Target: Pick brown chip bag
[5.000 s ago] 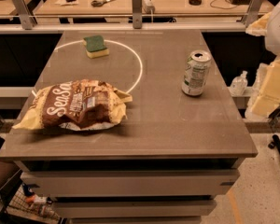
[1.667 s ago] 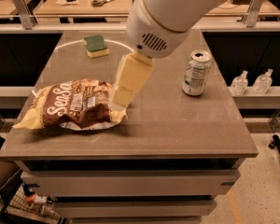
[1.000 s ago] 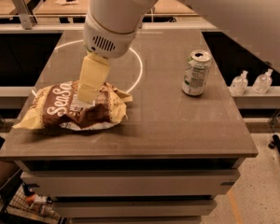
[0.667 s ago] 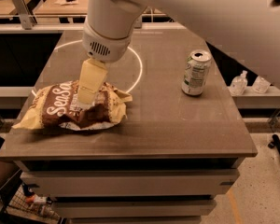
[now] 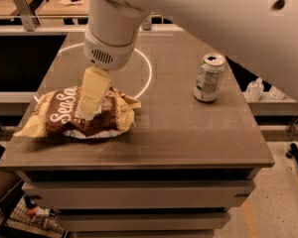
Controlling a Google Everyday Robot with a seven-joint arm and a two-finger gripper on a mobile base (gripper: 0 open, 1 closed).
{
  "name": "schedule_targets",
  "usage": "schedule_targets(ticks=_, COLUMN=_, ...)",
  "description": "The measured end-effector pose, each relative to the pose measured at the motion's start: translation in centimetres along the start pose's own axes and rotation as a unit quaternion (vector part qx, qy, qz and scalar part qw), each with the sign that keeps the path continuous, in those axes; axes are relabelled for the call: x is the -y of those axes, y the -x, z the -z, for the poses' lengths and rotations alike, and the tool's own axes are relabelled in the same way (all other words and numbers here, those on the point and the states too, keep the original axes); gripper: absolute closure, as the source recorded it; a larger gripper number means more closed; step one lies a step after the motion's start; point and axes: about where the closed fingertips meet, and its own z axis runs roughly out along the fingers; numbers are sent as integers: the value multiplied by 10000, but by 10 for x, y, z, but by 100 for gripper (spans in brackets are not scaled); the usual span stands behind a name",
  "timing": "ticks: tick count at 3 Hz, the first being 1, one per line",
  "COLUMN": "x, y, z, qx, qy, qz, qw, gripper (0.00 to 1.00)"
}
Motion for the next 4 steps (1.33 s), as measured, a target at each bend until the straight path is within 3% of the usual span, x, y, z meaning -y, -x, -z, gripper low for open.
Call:
schedule_targets(ticks=2, x=-25, y=1, z=-66, qx=-221, qy=618, qz=21, qw=9978, gripper=0)
schedule_targets(ticks=3, x=-39, y=7, z=-98, qx=-194, qy=894, qz=106, qw=9958, gripper=16)
schedule_targets(ticks=4, x=-39, y=8, z=-98, qx=-195, qy=895, qz=112, qw=9957, gripper=39)
